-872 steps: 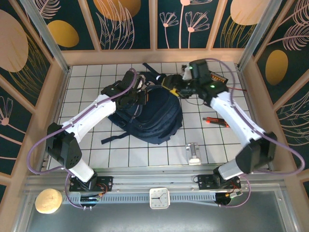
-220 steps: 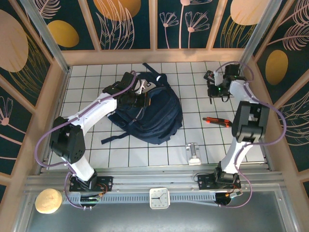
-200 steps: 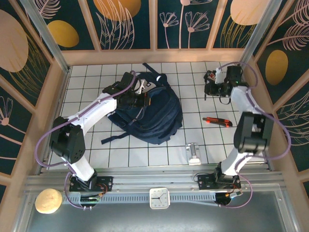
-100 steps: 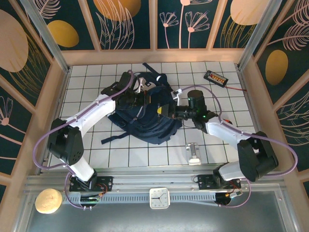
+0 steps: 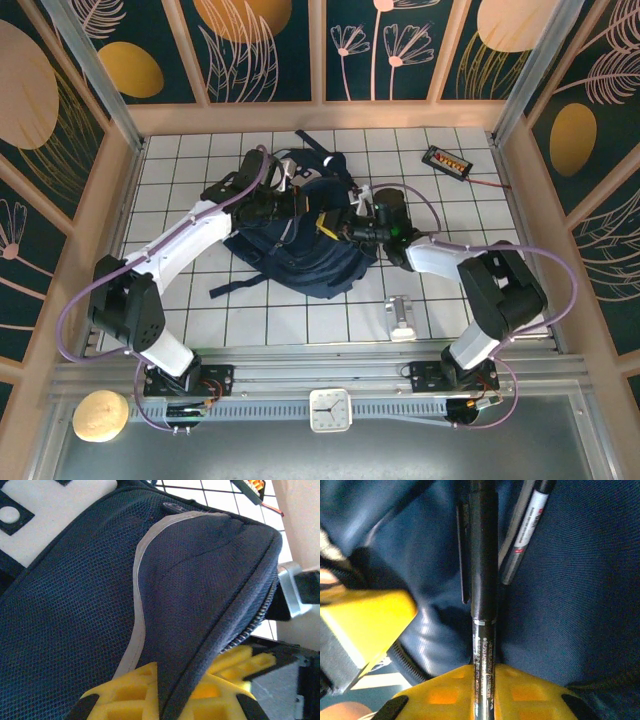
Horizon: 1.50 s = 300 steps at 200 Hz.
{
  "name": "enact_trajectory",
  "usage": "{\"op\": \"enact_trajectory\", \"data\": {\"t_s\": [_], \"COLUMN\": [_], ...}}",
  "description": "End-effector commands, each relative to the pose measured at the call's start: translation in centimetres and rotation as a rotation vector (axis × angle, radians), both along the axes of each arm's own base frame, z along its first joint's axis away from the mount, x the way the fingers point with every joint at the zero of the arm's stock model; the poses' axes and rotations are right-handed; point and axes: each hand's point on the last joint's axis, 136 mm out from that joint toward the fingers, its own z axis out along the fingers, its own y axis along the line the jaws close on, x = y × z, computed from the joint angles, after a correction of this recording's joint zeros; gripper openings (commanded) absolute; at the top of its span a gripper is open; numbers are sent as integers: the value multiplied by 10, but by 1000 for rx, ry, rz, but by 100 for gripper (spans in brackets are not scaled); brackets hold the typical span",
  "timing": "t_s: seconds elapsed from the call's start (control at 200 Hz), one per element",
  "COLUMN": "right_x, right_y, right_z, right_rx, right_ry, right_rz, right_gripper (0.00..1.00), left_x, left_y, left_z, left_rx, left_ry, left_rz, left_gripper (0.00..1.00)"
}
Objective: Pack the student bag
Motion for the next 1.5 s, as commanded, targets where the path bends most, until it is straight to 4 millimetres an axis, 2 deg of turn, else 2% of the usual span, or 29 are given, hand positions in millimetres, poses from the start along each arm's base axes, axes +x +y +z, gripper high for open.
{"op": "enact_trajectory", "data": {"t_s": [0.0,0.075,0.185,0.395,0.515,0.535,0.621,0.651,0.726,0.806,0.831,0.881,0.961,1.041,1.111,1.131,1.191,1.331,1.496], "right_x": [24,31,32,7,-5,-6,-7,-6,-5,-9,-10,-13,-16,-17,-18,-19,-21,-23,-26], "right_y": [26,38,37,9,-6,-9,-27,-34,-49,-57,-59,-62,-64,-61,-55,-52,-44,-33,-27], "right_z": [17,14,22,30,46,49,56,57,62,72,76,80,80,69,57,54,49,36,32], "right_rx": [30,4,-10,-131,-173,-181,-263,-303,-384,-411,-412,-412,-403,-420,-443,-446,-456,-501,-490], "right_ry": [-30,-9,-30,-86,-169,-186,-241,-257,-295,-353,-371,-391,-364,-304,-260,-249,-228,-191,-180], "right_rz": [-28,-13,-21,-27,-40,-46,-100,-122,-167,-191,-201,-223,-243,-223,-180,-163,-122,-75,-56], "right_gripper": [32,50,66,70,70,69,70,70,74,78,83,99,99,99,99,99,99,98,96], "left_x": [3,2,2,5,6,6,3,1,-6,-16,-21,-28,-39,-49,-52,-56,-57,-48,-19], "left_y": [-7,-6,-5,-8,-10,-10,-9,-7,0,15,21,35,61,82,89,92,94,101,110], "left_z": [39,37,34,28,25,25,20,18,17,17,16,13,4,-3,-4,-14,-25,-52,-55], "left_rx": [-116,-112,-103,-107,-108,-108,-97,-90,-71,-45,-33,-11,1,-30,-76,-76,-105,-218,-294], "left_ry": [-91,-89,-88,-81,-70,-67,-46,-38,-32,-19,-11,8,62,101,97,115,141,206,193], "left_rz": [-7,-7,-2,-2,-8,-8,-15,-13,1,44,61,112,210,296,331,338,349,375,403], "left_gripper": [0,0,0,0,0,4,39,46,49,52,53,54,55,56,58,58,58,54,51]}}
